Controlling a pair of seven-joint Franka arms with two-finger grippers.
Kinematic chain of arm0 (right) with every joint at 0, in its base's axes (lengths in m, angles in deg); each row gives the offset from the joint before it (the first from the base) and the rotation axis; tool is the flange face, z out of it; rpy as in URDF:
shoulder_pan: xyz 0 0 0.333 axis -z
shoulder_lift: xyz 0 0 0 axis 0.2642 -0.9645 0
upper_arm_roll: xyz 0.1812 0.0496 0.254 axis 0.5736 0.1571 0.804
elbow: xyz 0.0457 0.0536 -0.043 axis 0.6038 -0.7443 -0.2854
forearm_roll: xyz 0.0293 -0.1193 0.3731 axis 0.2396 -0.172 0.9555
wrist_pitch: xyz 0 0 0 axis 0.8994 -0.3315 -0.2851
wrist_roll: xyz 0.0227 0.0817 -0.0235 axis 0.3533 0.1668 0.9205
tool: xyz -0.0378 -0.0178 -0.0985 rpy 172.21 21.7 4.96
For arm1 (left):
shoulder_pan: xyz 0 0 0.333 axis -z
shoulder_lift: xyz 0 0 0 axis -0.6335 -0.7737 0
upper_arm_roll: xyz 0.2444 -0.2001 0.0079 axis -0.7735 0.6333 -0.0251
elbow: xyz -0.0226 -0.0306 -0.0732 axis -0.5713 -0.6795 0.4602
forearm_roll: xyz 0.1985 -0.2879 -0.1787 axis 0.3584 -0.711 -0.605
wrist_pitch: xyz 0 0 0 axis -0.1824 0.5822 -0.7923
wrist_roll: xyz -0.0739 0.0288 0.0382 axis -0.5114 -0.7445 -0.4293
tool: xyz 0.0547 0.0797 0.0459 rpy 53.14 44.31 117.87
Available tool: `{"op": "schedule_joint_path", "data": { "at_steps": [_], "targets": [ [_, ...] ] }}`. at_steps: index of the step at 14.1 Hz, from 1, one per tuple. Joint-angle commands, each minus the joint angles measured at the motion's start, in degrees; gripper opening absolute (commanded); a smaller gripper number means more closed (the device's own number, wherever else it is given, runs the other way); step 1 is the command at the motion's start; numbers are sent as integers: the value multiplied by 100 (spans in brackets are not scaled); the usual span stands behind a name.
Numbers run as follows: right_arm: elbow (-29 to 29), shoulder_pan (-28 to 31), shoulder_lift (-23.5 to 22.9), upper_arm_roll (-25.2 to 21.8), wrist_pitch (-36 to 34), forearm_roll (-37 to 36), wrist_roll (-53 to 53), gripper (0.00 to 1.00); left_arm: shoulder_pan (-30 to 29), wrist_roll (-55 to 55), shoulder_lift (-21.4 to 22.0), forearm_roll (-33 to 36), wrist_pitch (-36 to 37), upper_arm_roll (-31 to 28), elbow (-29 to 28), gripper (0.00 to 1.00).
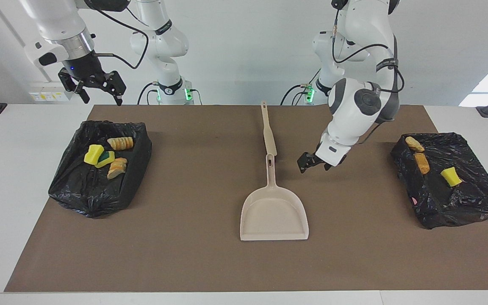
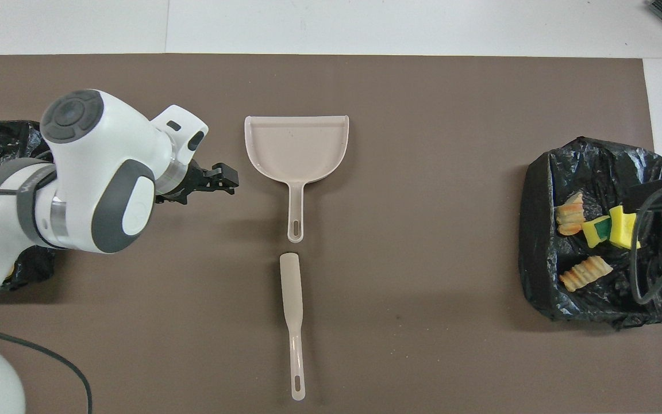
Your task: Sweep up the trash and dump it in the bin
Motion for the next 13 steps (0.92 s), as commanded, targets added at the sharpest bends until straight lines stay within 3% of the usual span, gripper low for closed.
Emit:
{"op": "schedule_joint_path", "data": {
  "at_steps": [1,8,13],
  "targets": [
    [-22,10,69,9,-53,76,-117,100,-518,-661,223,-21,473,30,-106,100],
    [-22,19,69,9,-26,76,-109,100,-1512,-2086,425,549,667,30,-71,100],
    [-22,10,69,9,-53,76,-117,100,-1513,-2052,873,787,1535,30,552,100]
  ]
}}
